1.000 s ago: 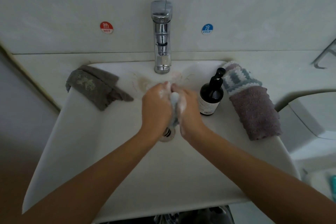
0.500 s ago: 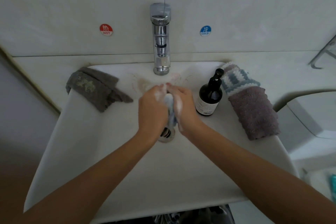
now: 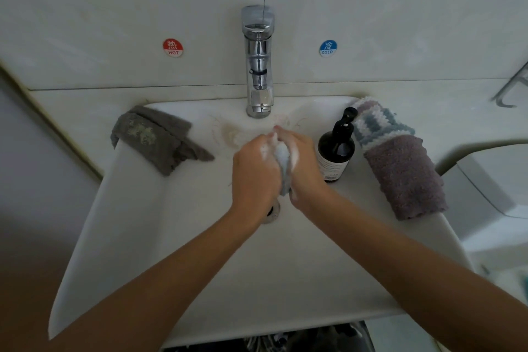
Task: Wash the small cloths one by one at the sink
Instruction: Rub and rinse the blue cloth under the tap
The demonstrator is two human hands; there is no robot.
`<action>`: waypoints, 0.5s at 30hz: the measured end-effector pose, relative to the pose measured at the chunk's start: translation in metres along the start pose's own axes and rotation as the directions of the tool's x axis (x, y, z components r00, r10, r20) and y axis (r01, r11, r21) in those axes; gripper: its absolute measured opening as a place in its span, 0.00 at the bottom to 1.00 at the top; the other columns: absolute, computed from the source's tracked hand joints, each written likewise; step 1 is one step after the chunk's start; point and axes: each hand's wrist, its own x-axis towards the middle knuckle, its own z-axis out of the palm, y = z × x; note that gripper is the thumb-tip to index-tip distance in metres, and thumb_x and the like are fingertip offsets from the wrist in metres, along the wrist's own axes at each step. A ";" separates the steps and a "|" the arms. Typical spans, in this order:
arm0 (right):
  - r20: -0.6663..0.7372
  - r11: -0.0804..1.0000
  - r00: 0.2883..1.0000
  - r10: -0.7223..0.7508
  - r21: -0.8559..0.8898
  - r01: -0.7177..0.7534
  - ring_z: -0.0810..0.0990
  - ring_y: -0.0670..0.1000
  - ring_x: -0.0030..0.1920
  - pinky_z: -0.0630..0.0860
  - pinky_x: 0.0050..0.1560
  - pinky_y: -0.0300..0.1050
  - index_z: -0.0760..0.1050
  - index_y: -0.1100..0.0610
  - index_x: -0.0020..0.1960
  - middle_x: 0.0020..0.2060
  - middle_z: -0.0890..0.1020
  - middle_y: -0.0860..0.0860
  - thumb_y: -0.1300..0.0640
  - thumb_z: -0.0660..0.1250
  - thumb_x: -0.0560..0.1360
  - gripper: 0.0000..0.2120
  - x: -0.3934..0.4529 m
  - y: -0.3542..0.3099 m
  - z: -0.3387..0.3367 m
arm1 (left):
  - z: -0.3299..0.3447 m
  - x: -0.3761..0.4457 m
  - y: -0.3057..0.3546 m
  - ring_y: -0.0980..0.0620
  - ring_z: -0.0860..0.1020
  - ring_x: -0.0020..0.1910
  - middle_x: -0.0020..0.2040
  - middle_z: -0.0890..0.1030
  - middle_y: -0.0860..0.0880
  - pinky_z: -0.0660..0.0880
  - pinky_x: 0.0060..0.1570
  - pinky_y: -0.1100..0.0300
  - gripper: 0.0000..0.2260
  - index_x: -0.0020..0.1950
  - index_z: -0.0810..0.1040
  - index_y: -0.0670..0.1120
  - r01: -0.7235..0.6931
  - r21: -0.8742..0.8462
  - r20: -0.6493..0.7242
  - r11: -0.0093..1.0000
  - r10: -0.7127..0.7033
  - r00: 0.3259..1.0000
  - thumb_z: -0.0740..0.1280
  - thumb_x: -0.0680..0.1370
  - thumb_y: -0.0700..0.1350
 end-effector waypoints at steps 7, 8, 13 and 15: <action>-0.036 0.998 0.999 0.027 0.049 -0.025 0.78 0.48 0.30 0.74 0.33 0.37 0.74 0.58 0.36 0.28 0.77 0.52 0.59 0.60 0.82 0.16 0.006 -0.003 0.003 | -0.002 -0.006 0.004 0.64 0.75 0.28 0.31 0.73 0.54 0.69 0.31 0.68 0.17 0.34 0.70 0.50 -0.072 0.014 -0.075 0.997 0.073 0.994 0.59 0.82 0.39; -0.050 0.995 0.998 0.037 0.091 -0.032 0.77 0.50 0.32 0.74 0.33 0.38 0.73 0.58 0.37 0.29 0.76 0.52 0.59 0.59 0.82 0.15 0.010 -0.003 0.001 | 0.001 -0.009 0.005 0.65 0.74 0.28 0.31 0.73 0.55 0.68 0.31 0.66 0.16 0.34 0.70 0.49 -0.073 0.018 -0.058 0.997 0.074 0.996 0.59 0.81 0.38; -0.058 0.998 0.997 0.044 -0.032 -0.046 0.81 0.46 0.32 0.78 0.40 0.43 0.76 0.54 0.38 0.31 0.81 0.49 0.51 0.59 0.82 0.17 -0.007 0.007 0.003 | -0.006 0.010 0.003 0.61 0.72 0.28 0.31 0.69 0.55 0.67 0.33 0.71 0.16 0.34 0.68 0.47 -0.138 0.098 -0.075 0.986 0.146 0.987 0.60 0.82 0.40; -0.018 0.998 1.000 -0.021 -0.053 0.020 0.80 0.45 0.32 0.76 0.38 0.41 0.75 0.54 0.37 0.30 0.80 0.49 0.53 0.59 0.83 0.17 -0.003 0.009 0.001 | -0.008 0.001 0.003 0.63 0.73 0.31 0.33 0.72 0.55 0.66 0.33 0.69 0.14 0.36 0.70 0.49 -0.139 0.084 -0.065 0.987 0.144 0.987 0.59 0.82 0.38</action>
